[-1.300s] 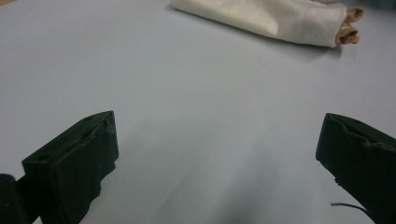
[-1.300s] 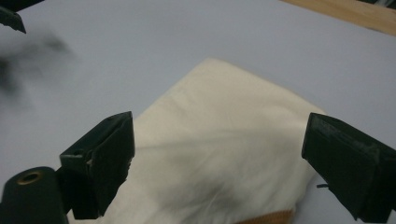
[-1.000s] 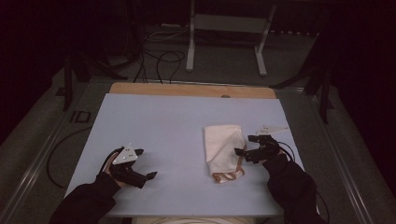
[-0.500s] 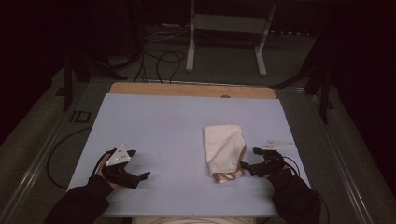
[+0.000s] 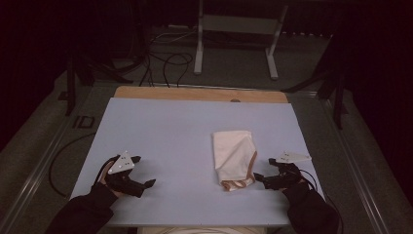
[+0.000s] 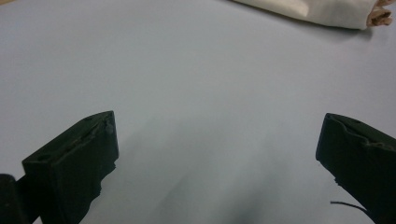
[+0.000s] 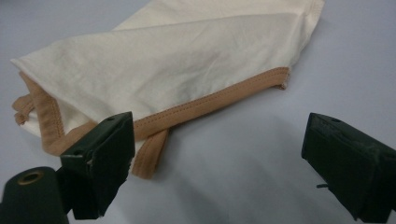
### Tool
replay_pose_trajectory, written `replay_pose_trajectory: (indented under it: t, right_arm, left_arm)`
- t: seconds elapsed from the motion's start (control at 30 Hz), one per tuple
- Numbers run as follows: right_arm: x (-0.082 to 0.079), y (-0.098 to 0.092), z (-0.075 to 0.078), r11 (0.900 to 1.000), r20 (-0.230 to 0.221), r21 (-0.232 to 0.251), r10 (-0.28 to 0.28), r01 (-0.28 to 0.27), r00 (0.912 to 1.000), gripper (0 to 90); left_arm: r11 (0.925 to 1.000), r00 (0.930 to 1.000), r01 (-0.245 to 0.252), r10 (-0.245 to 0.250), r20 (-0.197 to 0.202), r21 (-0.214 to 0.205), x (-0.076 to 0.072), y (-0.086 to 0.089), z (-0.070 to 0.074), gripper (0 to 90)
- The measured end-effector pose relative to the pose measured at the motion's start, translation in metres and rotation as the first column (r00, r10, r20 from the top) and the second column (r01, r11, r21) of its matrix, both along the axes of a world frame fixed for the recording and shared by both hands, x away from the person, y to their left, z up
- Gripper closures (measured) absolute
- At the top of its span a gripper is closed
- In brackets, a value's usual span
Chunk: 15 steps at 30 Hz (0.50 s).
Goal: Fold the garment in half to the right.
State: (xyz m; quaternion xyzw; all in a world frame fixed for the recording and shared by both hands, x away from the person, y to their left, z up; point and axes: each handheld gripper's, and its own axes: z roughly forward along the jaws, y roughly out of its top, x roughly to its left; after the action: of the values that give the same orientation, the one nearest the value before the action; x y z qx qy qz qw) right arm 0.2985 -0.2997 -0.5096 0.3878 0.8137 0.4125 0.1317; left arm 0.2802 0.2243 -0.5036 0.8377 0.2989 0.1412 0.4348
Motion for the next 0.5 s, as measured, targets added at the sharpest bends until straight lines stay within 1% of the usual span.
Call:
replay_pose_trajectory:
  t: [0.17, 0.3, 0.5]
  right_arm:
    - [0.0008, 0.0014, -0.0014, 0.9999, 0.001, -0.01, 0.007, -0.007, 1.0, 9.6]
    - [0.001, 0.0008, -0.0027, 0.9999, -0.007, -0.013, 0.004, -0.005, 1.0, 9.6]
    - [0.0012, 0.0015, -0.0034, 0.9998, -0.012, -0.018, 0.007, -0.007, 0.9999, 9.6]
  left_arm:
    - [0.9999, 1.0, 0.0, 0.0, -0.001, 0.01, -0.001, -0.0005, -0.0017, 0.0]
    - [1.0, 1.0, 0.0, 0.0, -0.003, 0.009, -0.0031, -0.0004, -0.0022, 0.0]
    - [0.9999, 0.9999, 0.005, -0.005, -0.009, 0.01, -0.0021, -0.0014, -0.0035, 0.0]
